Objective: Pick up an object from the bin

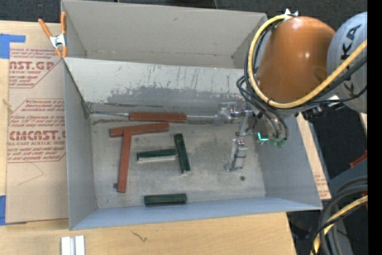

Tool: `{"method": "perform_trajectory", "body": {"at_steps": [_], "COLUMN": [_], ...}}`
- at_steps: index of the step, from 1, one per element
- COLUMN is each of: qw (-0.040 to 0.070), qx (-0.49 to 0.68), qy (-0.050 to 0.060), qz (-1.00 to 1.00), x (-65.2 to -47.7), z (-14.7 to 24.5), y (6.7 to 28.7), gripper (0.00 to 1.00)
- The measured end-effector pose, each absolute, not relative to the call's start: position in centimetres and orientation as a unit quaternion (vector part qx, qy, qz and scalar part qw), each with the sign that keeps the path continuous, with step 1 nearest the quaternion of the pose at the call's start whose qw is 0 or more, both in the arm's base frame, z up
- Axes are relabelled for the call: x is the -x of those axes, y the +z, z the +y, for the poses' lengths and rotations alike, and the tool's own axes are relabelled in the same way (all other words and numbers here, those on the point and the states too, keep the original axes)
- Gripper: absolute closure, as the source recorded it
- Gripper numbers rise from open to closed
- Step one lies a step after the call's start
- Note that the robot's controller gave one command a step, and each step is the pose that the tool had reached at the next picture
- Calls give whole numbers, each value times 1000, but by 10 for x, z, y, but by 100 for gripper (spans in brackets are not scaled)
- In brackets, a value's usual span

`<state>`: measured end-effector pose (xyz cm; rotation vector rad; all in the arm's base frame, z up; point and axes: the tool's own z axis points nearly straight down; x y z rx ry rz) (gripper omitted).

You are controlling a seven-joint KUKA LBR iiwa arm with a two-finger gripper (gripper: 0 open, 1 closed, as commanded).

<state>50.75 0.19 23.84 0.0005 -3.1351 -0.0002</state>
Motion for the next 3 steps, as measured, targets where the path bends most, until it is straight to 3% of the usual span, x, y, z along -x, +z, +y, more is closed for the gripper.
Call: {"method": "perform_trajectory", "body": {"at_steps": [1, 2, 3], "qw": [-1, -3, -1], "qx": [0, -60, -213], "qy": [0, 0, 0], "qz": [-1000, -998, -977], "x": [-509, -518, -536], "z": [2, 14, 46], "y": [242, 209, 175], "gripper": [0, 0, 0]}}
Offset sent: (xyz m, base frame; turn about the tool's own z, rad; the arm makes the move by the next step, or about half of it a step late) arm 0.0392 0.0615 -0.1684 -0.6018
